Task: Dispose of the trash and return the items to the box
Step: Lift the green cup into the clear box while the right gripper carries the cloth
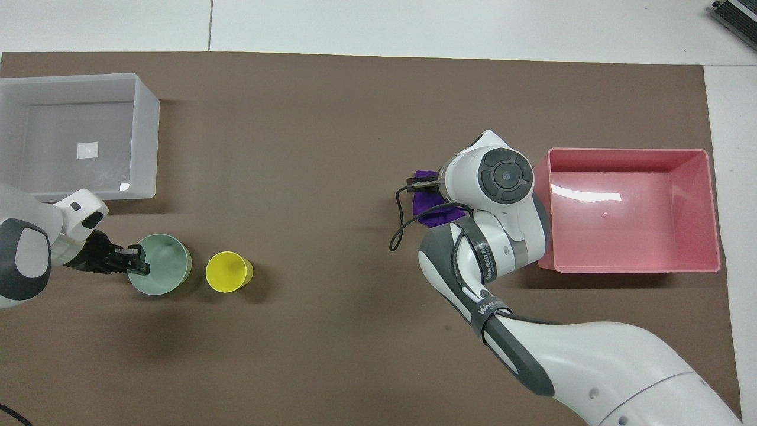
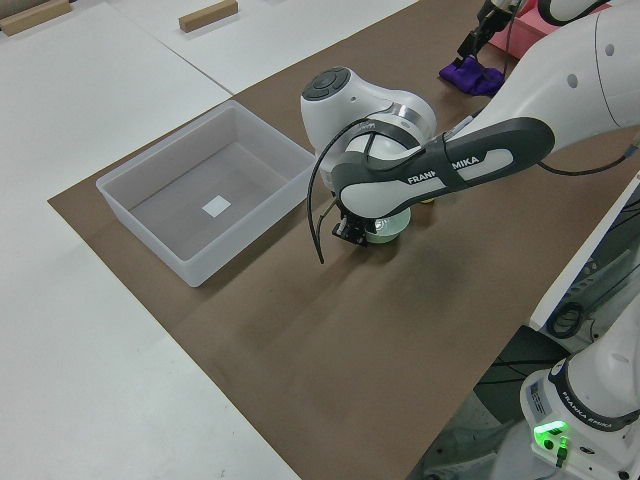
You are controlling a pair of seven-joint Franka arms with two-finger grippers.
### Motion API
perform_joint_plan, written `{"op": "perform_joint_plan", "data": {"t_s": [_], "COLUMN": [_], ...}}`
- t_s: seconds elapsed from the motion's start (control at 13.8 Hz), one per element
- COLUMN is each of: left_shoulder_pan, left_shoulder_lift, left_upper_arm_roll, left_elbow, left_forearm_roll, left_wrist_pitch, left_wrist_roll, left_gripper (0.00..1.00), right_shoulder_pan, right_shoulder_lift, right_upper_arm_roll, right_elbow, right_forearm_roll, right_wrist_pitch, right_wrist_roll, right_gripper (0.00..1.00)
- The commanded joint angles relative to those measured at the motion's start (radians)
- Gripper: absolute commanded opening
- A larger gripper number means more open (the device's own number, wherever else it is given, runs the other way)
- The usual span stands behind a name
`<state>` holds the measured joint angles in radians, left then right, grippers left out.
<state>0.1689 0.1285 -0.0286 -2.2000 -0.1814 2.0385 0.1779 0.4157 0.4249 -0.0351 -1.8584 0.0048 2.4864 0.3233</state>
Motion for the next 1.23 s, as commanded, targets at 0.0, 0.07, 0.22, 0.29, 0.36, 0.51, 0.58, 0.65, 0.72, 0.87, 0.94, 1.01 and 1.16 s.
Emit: {"op": "perform_joint_plan", "data": {"t_s": [0.0, 0.07, 0.22, 0.29, 0.36, 0.51, 0.58, 0.65, 0.72, 0.87, 0.94, 1.01, 1.16], "left_shoulder_pan": [0.015, 0.026, 0.058, 0.079, 0.099, 0.107, 0.115, 0.132, 0.136, 0.162, 0.173, 0.172, 0.167], "left_shoulder_lift": [0.026, 0.039, 0.046, 0.045, 0.043, 0.048, 0.056, 0.088, 0.142, 0.267, 0.320, 0.351, 0.400], "left_upper_arm_roll": [-0.004, -0.002, -0.002, -0.004, -0.004, -0.002, 0.001, 0.003, 0.001, 0.001, -0.005, -0.008, -0.008], "left_elbow": [0.116, 0.173, 0.291, 0.343, 0.399, 0.521, 0.567, 0.610, 0.693, 0.837, 0.886, 0.901, 0.899], "left_forearm_roll": [-0.017, -0.017, -0.015, -0.015, -0.015, -0.004, -0.004, -0.007, -0.004, -0.007, -0.012, -0.010, -0.007], "left_wrist_pitch": [-0.119, -0.186, -0.309, -0.390, -0.461, -0.526, -0.521, -0.502, -0.480, -0.445, -0.395, -0.335, -0.229], "left_wrist_roll": [0.008, 0.014, 0.012, 0.011, 0.011, 0.009, 0.009, 0.008, 0.009, 0.020, 0.020, 0.018, 0.021], "left_gripper": [0.00, 0.00, 0.00, 0.00, 0.00, 0.00, 0.00, 0.00, 0.00, 0.00, 0.00, 0.00, 0.00], "right_shoulder_pan": [-0.005, -0.011, -0.012, -0.018, -0.021, -0.009, -0.005, -0.008, -0.014, -0.021, -0.028, -0.038, -0.070], "right_shoulder_lift": [-0.003, -0.003, -0.008, -0.008, -0.009, -0.012, -0.018, -0.040, -0.073, -0.144, -0.179, -0.220, -0.293], "right_upper_arm_roll": [-0.002, -0.002, -0.002, -0.003, -0.003, -0.008, -0.011, -0.011, -0.011, -0.011, -0.012, -0.014, -0.014], "right_elbow": [-0.010, -0.021, -0.019, -0.019, -0.019, -0.009, 0.011, 0.033, 0.039, 0.044, 0.047, 0.059, 0.096], "right_forearm_roll": [-0.014, -0.014, -0.014, -0.014, -0.014, -0.026, -0.046, -0.061, -0.063, -0.062, -0.062, -0.060, -0.060], "right_wrist_pitch": [0.002, 0.002, -0.032, -0.043, -0.052, -0.108, -0.156, -0.211, -0.254, -0.319, -0.352, -0.392, -0.493], "right_wrist_roll": [-0.052, -0.067, -0.063, -0.066, -0.070, -0.061, -0.041, -0.014, -0.001, 0.017, 0.028, 0.033, 0.031], "right_gripper": [0.59, 0.28, 0.00, 0.00, 0.00, 0.00, 0.00, 0.00, 0.00, 0.00, 0.00, 0.00, 0.00]}}
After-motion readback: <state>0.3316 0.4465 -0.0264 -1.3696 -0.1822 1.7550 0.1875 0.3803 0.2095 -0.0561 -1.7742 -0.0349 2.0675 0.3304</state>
